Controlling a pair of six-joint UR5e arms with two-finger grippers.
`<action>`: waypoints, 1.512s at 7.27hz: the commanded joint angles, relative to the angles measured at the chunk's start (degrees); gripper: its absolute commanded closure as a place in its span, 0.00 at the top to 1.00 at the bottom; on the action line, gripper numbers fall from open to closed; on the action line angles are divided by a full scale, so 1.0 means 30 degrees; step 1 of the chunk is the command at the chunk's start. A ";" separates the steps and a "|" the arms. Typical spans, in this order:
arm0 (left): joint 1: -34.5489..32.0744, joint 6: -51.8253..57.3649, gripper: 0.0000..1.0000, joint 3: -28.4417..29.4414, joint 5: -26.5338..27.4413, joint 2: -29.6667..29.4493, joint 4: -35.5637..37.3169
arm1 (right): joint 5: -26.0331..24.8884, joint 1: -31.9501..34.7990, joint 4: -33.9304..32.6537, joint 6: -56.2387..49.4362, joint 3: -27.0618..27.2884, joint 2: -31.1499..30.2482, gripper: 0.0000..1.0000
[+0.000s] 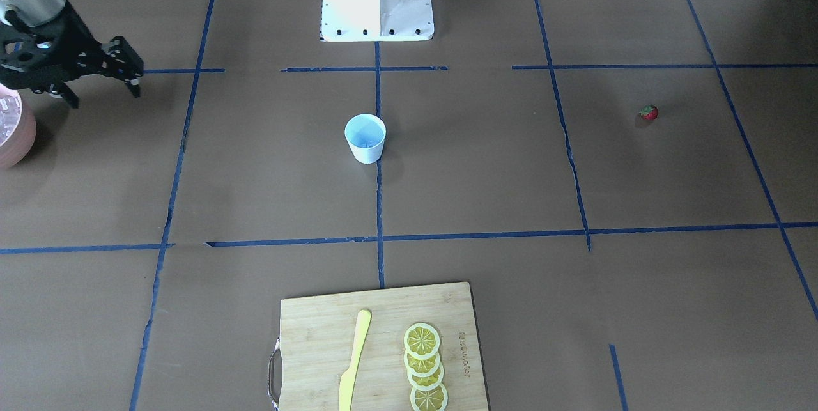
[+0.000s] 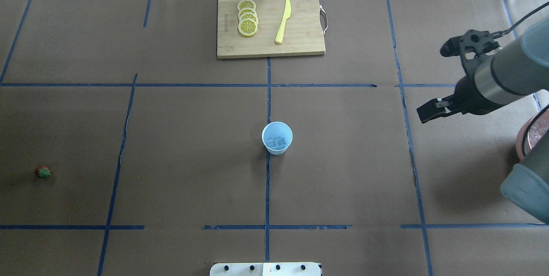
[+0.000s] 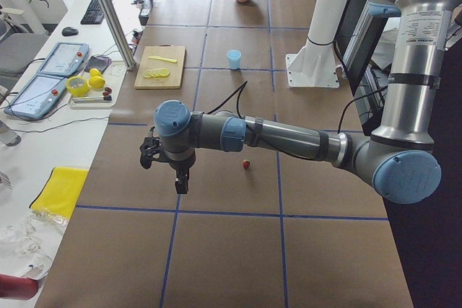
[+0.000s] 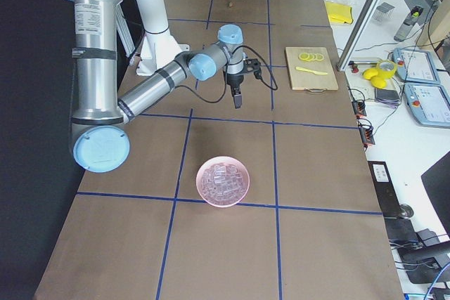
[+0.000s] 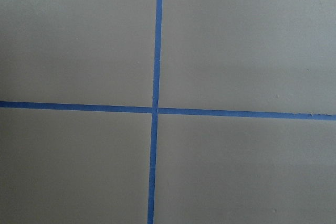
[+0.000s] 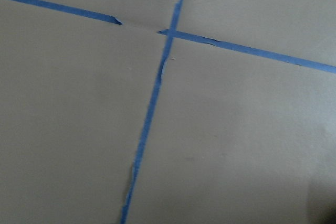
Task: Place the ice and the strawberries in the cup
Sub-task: 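Move the right gripper back toward the pink bowl, then grasp a third ice cube from the pink bowl with the right gripper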
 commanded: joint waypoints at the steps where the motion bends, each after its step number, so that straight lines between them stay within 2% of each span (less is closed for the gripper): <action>1: 0.0000 0.0000 1.00 -0.0001 0.0000 0.0000 0.0002 | 0.1986 0.2966 0.2458 -0.3507 -0.1587 -0.3129 0.99; 3: 0.0000 0.0000 1.00 -0.0088 -0.0029 0.0000 0.0002 | 0.1993 0.4203 0.2459 -0.5648 -0.3139 -0.3631 0.99; 7: 0.0000 -0.0352 1.00 -0.0528 -0.0029 0.0000 0.0060 | 0.1847 0.4443 0.2489 -0.6363 -0.5194 -0.3576 0.99; 11: 0.0000 -0.0352 1.00 -0.0558 0.0000 0.0029 0.0060 | 0.1759 0.4443 0.2518 -0.8231 -0.6133 -0.3517 0.86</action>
